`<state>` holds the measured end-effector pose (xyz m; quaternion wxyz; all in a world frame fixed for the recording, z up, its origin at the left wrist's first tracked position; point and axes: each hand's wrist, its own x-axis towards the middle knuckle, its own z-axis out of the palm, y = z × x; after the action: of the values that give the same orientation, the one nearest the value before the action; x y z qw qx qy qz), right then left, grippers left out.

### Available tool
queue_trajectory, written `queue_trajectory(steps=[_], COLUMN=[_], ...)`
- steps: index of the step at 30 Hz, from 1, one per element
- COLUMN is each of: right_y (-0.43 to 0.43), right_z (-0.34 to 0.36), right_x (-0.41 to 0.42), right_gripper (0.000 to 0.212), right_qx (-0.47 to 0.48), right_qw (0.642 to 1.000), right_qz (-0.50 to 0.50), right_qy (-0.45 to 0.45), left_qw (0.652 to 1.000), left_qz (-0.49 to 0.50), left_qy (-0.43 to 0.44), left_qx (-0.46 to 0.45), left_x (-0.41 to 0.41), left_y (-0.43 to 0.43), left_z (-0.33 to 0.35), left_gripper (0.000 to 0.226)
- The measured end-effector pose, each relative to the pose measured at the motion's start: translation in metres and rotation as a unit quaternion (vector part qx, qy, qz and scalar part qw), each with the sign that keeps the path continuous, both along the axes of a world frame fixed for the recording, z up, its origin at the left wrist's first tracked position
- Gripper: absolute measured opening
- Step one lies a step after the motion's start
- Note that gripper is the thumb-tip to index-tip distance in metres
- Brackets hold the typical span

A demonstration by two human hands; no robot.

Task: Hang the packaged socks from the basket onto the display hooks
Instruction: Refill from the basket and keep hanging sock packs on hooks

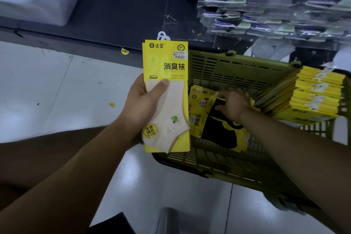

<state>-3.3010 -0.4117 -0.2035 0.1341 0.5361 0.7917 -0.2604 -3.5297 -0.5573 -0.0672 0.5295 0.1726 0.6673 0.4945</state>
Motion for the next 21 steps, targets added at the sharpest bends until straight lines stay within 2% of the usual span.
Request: queue_trajectory(steps=[3,6,9,11,14,16,19,21], right_y=[0.004,0.006,0.0,-0.009,-0.024,-0.03,-0.038,-0.045], right_z=[0.02,0.052,0.087,0.112,0.148,0.166,0.178,0.178], right_x=[0.005,0.008,0.007,0.004,-0.009,-0.022,-0.039,-0.046], right_gripper=[0.024,0.019,0.02,0.029,0.022,0.023,0.019,0.012], right_qx=[-0.057,-0.107,-0.07,-0.055,-0.096,-0.147,-0.215,-0.25], right_qw=[0.989,0.951,0.918,0.886,0.829,0.798,0.795,0.789], right_qz=[-0.094,-0.178,-0.242,-0.273,-0.29,-0.299,-0.294,-0.298], right_qy=[0.099,0.228,0.305,0.37,0.468,0.502,0.486,0.476], left_qw=[1.0,1.0,1.0,1.0,0.999,0.997,0.994,0.996], left_qz=[0.005,0.017,0.015,0.013,0.009,0.002,-0.003,0.011], left_qy=[-0.001,-0.004,0.001,0.01,0.045,0.073,0.101,0.077], left_qx=[-0.004,-0.01,-0.01,-0.01,0.0,0.014,0.034,0.033], left_x=[0.003,0.003,0.003,0.003,0.004,0.007,0.011,0.013], left_y=[-0.001,-0.002,-0.003,-0.002,-0.001,0.0,-0.001,-0.002], left_z=[0.003,0.004,0.008,0.012,0.015,0.018,0.022,0.025], left_gripper=[0.03,0.027,0.035,0.042,0.044,0.038,0.03,0.037])
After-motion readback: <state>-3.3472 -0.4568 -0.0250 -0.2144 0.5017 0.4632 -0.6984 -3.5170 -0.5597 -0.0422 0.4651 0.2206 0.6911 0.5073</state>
